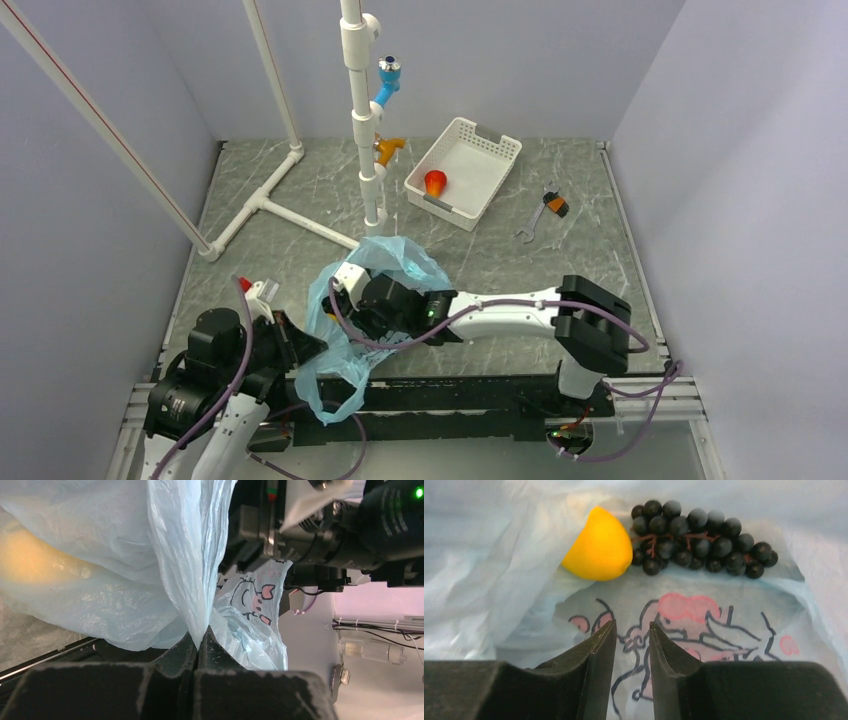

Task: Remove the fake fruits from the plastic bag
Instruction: Take out the fake fruit from the plastic bag.

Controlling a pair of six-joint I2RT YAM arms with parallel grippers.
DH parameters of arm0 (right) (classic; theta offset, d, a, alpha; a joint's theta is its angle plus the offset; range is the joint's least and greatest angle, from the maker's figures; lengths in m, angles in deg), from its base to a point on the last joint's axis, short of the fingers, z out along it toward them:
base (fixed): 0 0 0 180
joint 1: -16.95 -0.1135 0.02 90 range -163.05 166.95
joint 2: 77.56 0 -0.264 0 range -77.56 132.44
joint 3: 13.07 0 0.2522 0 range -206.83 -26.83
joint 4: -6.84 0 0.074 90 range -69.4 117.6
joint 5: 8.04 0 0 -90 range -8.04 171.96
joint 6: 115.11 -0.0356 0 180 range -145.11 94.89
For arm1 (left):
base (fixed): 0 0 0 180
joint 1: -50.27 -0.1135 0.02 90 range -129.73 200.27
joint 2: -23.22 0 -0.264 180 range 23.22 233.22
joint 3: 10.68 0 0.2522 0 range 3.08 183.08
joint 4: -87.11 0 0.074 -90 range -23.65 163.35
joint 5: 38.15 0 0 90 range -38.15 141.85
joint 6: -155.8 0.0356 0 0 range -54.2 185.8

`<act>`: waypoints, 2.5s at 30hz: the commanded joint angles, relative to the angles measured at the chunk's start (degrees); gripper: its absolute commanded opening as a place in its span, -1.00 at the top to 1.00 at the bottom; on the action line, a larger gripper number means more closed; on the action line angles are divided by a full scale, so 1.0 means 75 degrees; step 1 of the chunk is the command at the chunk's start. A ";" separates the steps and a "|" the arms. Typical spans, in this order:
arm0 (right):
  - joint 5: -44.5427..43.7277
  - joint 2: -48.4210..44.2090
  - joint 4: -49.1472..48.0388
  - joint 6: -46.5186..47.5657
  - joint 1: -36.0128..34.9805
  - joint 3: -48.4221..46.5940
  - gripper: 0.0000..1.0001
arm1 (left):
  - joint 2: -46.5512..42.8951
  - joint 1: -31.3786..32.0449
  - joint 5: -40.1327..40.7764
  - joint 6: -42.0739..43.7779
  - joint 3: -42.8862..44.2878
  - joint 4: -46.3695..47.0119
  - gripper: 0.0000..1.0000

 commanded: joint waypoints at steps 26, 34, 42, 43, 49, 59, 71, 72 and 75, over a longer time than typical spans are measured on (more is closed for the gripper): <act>0.1790 0.2200 -0.2386 0.0657 0.0122 -0.1492 -0.91 | -0.0616 0.0010 0.0763 0.0321 0.0346 -0.1980 1.00; 0.1627 0.3211 -0.2159 0.0806 0.0114 -0.1883 -0.98 | -0.0707 0.0014 0.0835 0.0291 0.0300 -0.2147 1.00; 0.1166 0.3141 -0.1914 0.0718 0.0129 -0.1784 -0.55 | -0.0824 0.0008 0.1014 0.0289 0.0235 -0.2407 1.00; 0.1163 0.3031 -0.1912 0.0684 0.0129 -0.1738 -0.53 | -0.0840 0.0011 0.1006 0.0280 0.0223 -0.2388 1.00; 0.1257 0.2207 -0.1883 0.0537 0.0121 -0.1239 -0.82 | -0.0800 0.0010 0.1029 0.0268 0.0197 -0.2313 1.00; 0.1583 0.1013 -0.1809 0.0392 0.0162 -0.0851 -0.99 | -0.0794 0.0011 0.0899 0.0305 0.0079 -0.2193 1.00; 0.1556 0.2026 -0.1614 0.0685 0.0249 -0.1452 -0.60 | -0.0934 0.0011 0.0862 0.0254 0.0078 -0.2277 1.00; 0.1647 0.2095 -0.1633 0.0653 0.0251 -0.1469 -0.60 | -0.0923 0.0011 0.0855 0.0270 0.0073 -0.2285 1.00; 0.1879 0.2341 -0.1722 0.0544 0.0255 -0.1500 -0.63 | -0.0895 0.0011 0.0861 0.0270 0.0079 -0.2269 1.00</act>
